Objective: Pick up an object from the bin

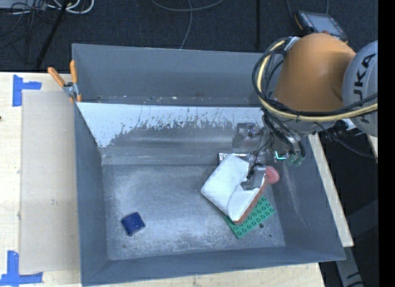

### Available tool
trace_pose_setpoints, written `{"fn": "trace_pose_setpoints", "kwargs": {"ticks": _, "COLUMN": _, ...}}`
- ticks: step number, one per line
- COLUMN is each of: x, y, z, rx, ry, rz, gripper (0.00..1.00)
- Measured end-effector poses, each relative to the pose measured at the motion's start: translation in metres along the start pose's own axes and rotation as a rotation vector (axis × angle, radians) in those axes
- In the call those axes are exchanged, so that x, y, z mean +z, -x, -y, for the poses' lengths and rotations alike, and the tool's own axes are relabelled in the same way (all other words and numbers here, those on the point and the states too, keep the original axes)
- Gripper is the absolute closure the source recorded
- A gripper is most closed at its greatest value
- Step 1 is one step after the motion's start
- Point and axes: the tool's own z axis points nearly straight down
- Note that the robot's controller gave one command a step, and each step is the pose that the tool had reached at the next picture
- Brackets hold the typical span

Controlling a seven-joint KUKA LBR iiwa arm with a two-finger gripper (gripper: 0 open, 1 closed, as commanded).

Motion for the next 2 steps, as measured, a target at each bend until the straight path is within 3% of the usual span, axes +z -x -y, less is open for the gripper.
{"fn": "trace_pose_setpoints", "kwargs": {"ticks": 1, "x": 0.075, "y": 0.036, "z": 0.049, "rx": -0.359, "ry": -0.001, "rz": 0.004, "gripper": 0.00}}
{"fn": "trace_pose_setpoints", "kwargs": {"ticks": 2, "x": 0.113, "y": 0.044, "z": 0.038, "rx": -0.785, "ry": -0.001, "rz": 0.005, "gripper": 0.00}}
